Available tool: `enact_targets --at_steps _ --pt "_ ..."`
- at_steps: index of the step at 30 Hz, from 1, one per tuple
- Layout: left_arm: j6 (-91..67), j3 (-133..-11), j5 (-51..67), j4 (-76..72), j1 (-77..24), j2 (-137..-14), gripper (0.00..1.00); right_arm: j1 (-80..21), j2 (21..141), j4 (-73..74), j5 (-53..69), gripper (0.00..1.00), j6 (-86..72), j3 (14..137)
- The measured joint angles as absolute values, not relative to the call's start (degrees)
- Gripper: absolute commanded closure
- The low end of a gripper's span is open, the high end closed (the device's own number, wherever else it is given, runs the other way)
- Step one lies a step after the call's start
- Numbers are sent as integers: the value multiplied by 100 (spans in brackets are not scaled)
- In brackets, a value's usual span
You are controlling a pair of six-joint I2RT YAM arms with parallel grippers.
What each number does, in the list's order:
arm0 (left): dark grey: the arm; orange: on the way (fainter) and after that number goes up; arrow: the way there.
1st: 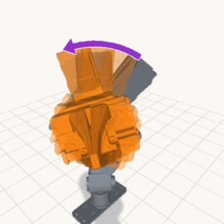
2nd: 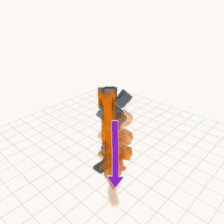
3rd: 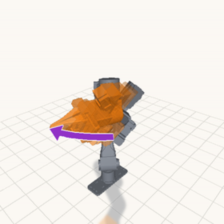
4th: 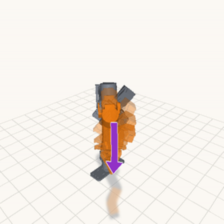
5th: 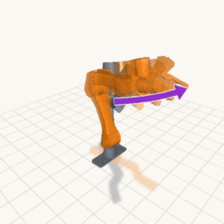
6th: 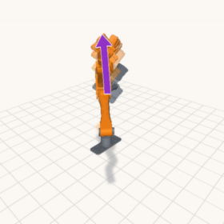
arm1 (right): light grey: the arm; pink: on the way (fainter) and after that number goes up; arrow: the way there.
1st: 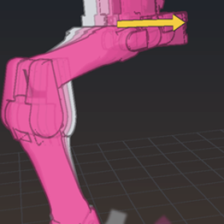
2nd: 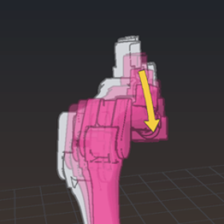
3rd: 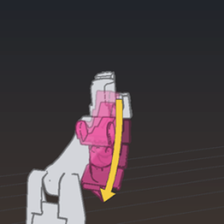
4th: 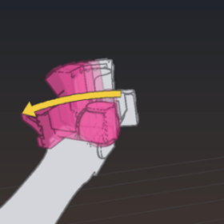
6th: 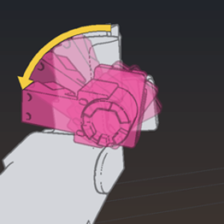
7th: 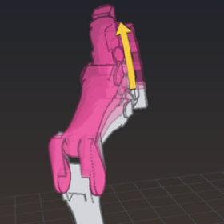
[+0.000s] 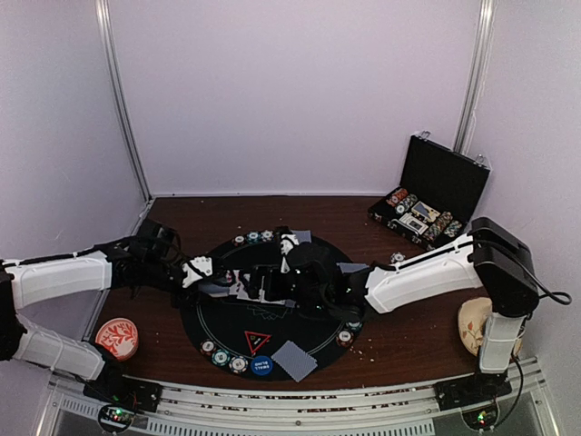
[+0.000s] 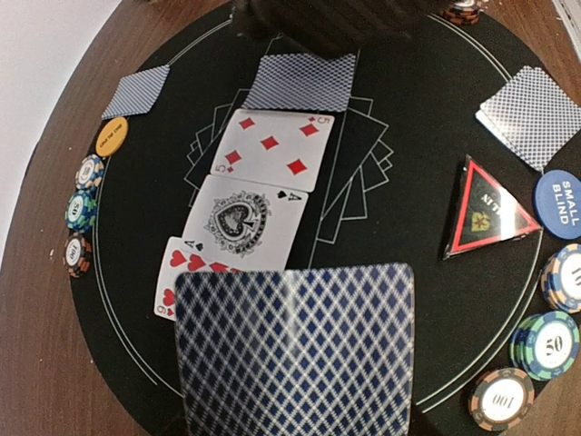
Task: Distribute texas hold em gaming equipment
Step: Distribute the poker card in the community card area, then pick up the poker card from the face-down deck piles.
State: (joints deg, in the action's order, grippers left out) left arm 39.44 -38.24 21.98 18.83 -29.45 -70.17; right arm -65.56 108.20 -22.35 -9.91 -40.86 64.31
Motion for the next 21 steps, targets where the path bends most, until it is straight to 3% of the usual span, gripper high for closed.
enact_targets --at_steps 15,21 --pt "4278 -3728 2477 2287 -3201 -6836 90 -6539 11749 -1992 821 3 -3492 7478" --pt "4353 -3715 2561 2412 -3238 -6834 90 -6536 11990 -1909 1068 10 -3380 7699"
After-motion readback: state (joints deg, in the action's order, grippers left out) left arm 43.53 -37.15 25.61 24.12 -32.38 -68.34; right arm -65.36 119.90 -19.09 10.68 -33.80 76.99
